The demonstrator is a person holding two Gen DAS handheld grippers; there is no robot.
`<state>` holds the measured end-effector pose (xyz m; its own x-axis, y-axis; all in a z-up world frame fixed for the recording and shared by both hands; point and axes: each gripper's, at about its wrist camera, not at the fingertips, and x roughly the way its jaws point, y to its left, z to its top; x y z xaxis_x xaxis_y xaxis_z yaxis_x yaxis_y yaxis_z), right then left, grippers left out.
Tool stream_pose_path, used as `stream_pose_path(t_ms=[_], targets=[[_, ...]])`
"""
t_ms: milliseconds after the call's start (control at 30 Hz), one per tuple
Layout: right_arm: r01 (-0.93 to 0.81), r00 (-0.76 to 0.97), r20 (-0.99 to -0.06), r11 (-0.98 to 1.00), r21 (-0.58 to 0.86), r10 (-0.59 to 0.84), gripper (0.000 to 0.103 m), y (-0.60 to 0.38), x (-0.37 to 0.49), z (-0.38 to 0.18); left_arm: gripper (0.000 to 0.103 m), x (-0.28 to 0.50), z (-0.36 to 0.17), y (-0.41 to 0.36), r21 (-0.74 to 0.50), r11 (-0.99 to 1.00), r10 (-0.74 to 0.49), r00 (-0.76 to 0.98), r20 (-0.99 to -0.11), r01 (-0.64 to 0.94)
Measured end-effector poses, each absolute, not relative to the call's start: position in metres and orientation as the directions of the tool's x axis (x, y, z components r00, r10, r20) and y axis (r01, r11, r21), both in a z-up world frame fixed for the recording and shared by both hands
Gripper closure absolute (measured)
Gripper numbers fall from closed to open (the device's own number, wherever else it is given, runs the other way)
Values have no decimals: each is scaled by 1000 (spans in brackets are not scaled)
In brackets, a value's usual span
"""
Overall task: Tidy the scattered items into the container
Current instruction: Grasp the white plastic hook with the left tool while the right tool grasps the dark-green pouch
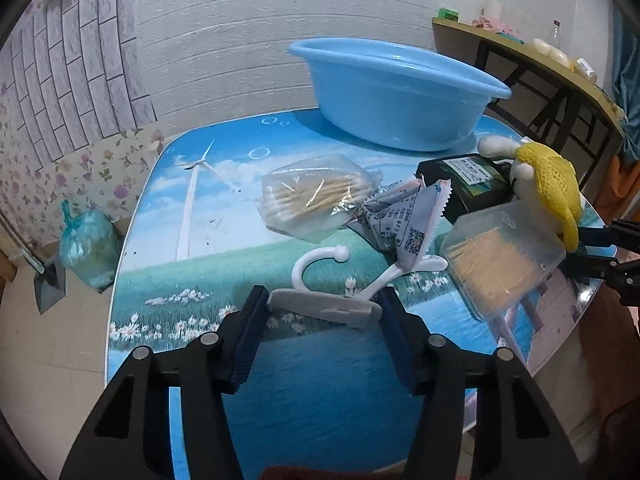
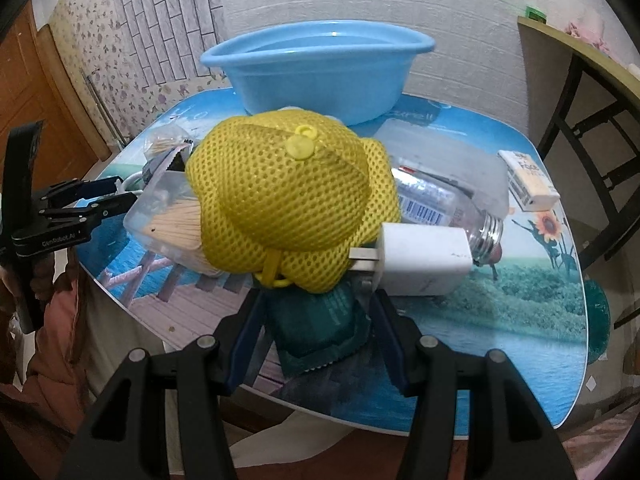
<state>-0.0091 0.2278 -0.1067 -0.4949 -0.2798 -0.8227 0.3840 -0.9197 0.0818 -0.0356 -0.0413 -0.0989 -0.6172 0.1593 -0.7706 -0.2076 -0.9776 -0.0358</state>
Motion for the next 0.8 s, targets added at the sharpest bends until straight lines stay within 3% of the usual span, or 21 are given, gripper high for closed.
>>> stream_pose_path(t_ms=[200,800], targets=[[408,-493,-821,-910,74,-288,58,228,-3,-107,47,-23,-97,-42,-37,-980,151,-616,-773,-194],[346,-519,-820,-937,56,-241,59,252,11,-101,47,13,-94,-45,-24,-992,94,-596,-798,-125]])
